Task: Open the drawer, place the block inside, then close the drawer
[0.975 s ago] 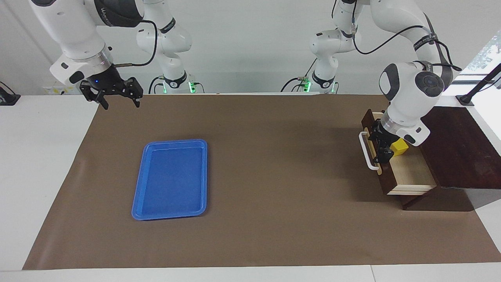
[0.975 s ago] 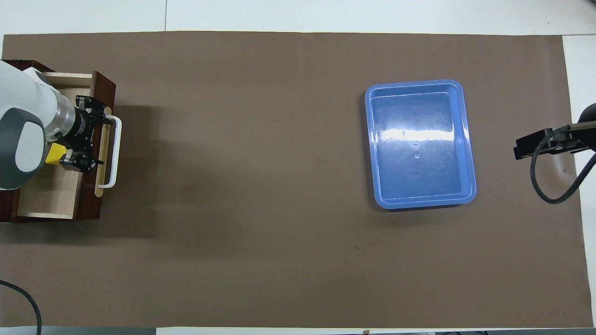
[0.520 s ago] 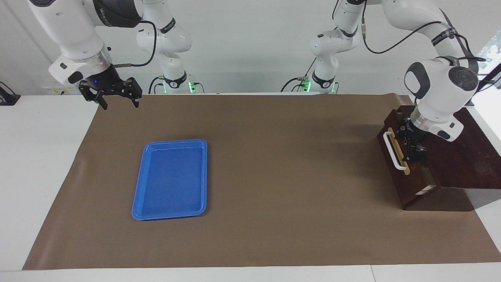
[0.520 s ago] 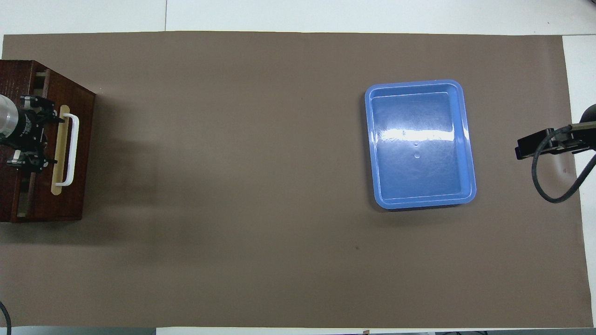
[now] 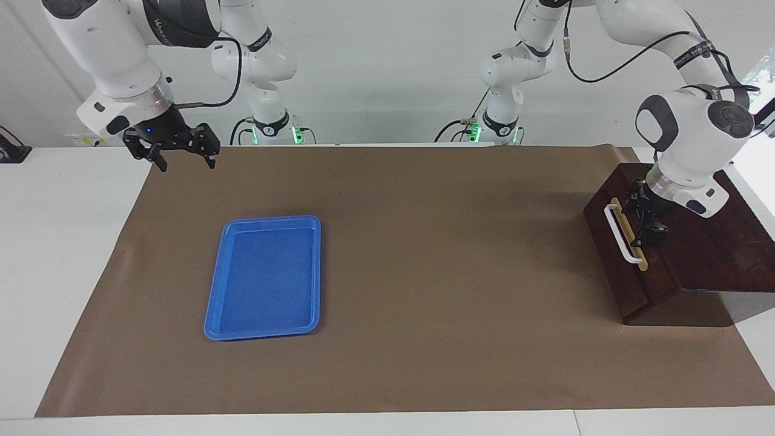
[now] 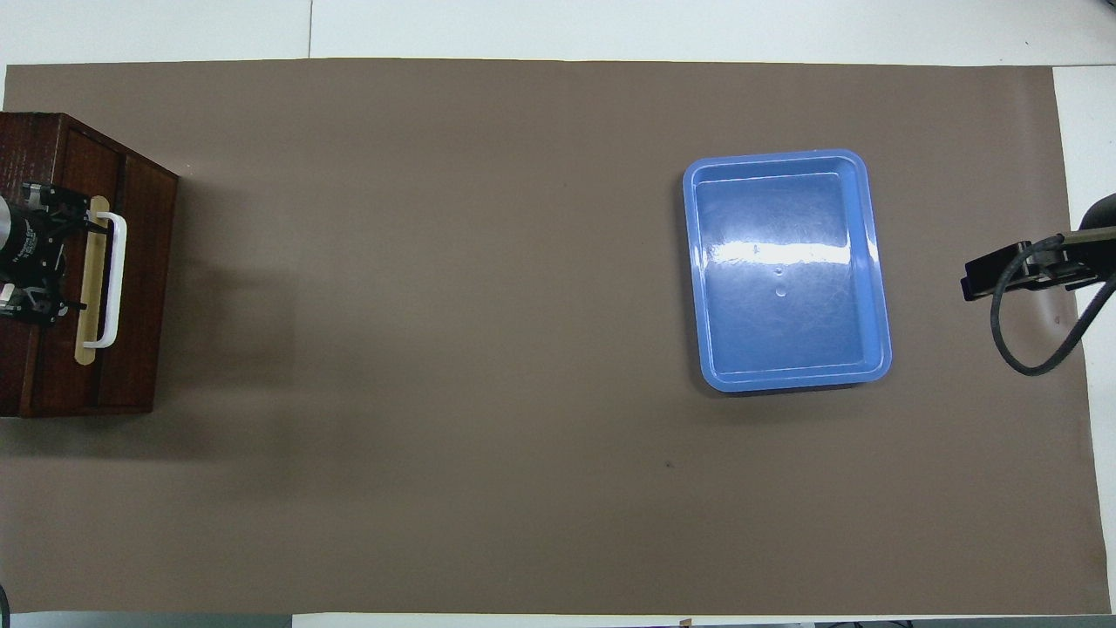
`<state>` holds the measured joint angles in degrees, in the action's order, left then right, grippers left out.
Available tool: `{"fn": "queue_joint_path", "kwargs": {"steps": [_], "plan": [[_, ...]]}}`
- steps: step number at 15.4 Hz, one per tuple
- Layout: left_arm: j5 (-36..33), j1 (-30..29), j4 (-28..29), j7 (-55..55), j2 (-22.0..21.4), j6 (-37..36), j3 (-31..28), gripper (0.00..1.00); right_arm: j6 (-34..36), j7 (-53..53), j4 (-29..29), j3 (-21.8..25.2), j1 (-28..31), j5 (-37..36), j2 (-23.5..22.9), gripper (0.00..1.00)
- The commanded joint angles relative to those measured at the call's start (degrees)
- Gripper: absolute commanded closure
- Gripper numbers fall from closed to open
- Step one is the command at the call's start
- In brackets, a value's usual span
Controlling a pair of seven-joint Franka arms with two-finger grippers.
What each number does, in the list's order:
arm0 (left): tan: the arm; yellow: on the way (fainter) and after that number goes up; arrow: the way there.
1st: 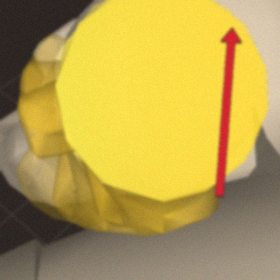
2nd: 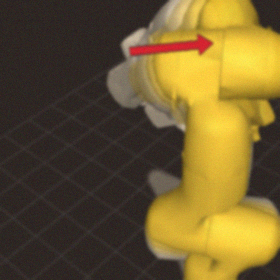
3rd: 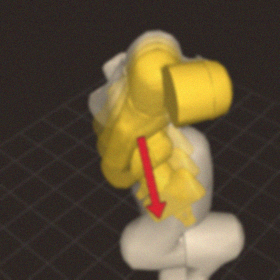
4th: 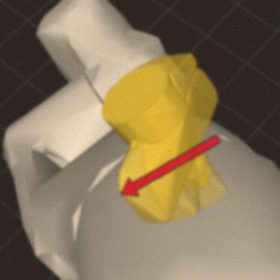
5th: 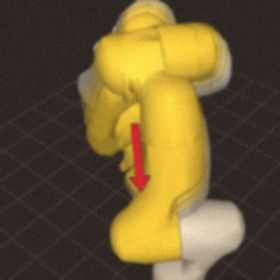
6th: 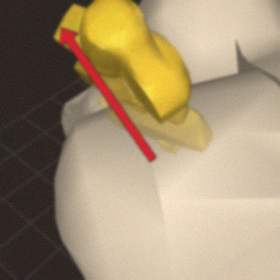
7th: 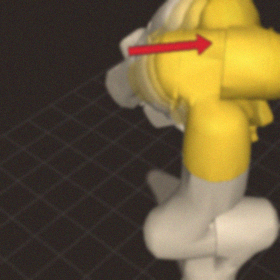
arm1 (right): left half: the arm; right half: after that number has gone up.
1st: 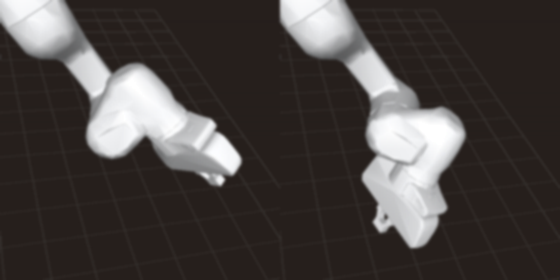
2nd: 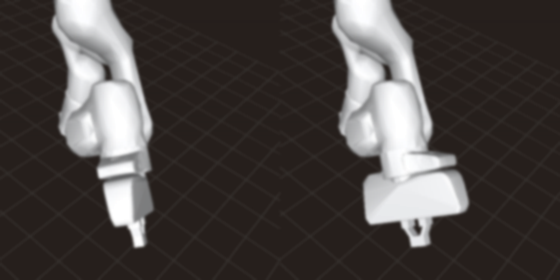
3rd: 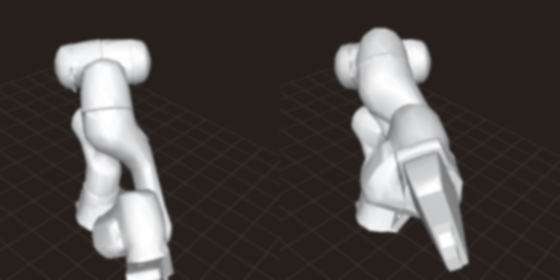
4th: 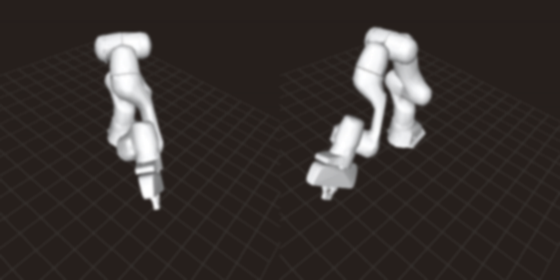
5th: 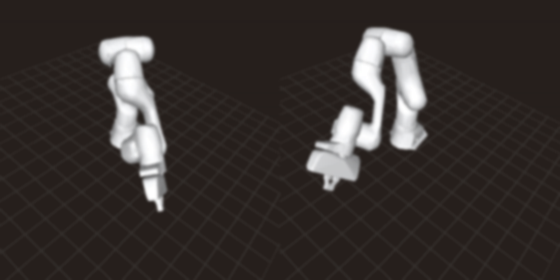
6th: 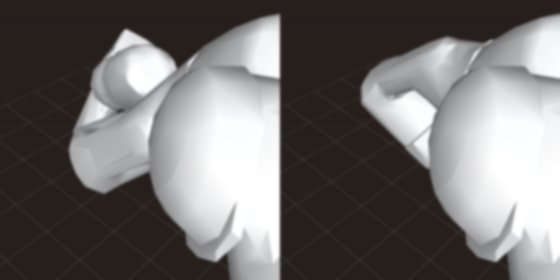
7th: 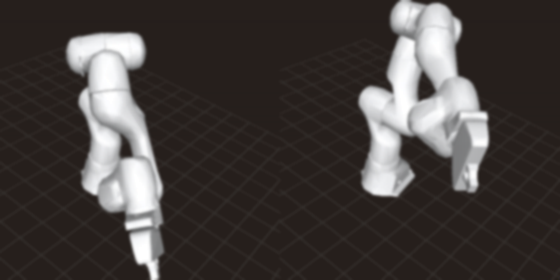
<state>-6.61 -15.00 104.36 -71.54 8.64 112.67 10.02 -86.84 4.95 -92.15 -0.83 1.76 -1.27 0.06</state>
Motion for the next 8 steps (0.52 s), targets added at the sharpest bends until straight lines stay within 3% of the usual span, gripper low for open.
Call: {"fn": "queue_joint_path", "kwargs": {"steps": [1, 6, 8], "plan": [[-0.95, 5.05, -1.17, 2.35, -3.79, -5.87, -0.09, 0.00, -0.79, 0.85, -0.58, -1.10, 1.49, -0.22, 0.21, 0.00], [4.13, 6.39, -8.80, 28.77, -6.18, -20.36, 2.02, 0.00, -0.70, 0.85, -0.75, -1.01, 1.67, -0.14, 0.56, 0.00], [6.69, 6.39, -10.93, 36.26, -5.83, -21.97, 2.02, 0.00, -0.44, 0.94, -0.75, -1.01, 1.67, -0.22, 0.99, 0.00]]}}
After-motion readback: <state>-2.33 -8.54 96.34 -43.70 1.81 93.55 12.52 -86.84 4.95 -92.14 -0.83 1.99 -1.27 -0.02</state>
